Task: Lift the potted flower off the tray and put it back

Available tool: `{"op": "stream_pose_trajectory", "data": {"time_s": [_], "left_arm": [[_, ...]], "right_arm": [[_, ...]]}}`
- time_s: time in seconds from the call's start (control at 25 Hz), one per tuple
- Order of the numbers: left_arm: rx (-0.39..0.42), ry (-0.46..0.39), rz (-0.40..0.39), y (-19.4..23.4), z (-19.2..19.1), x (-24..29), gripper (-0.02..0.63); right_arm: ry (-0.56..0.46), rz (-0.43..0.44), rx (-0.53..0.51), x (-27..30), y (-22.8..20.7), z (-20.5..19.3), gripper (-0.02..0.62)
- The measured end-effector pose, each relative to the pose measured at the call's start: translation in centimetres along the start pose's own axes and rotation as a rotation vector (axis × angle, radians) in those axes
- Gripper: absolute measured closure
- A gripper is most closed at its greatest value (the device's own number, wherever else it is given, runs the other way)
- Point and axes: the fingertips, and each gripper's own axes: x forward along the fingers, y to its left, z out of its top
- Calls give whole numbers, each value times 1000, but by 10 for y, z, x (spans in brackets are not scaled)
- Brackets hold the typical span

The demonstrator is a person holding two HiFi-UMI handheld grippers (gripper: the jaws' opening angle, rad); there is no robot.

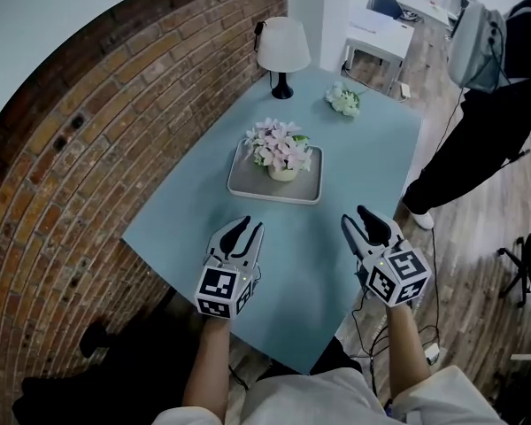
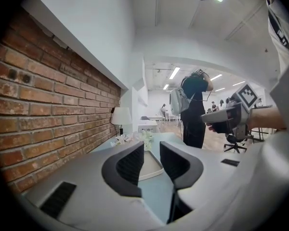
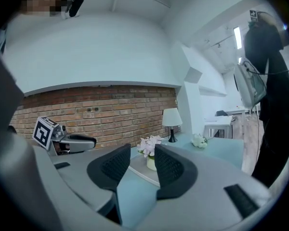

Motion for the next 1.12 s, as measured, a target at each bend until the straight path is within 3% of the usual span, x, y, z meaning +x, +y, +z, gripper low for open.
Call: {"op": "stream_pose_trajectory", "data": {"time_s": [0.52,0.76,1.12], "left_arm": [[-24,1,29,27,-41,92,416],[-16,41,33,39,-63,129,394],[-44,93,53,71,-100,168,379]], "right_arm": [[38,105,-11,84,-64,-38,361],[75,195,-74,134,-73,-56,292],[152,310,-147,197,-78,-95,251]]}}
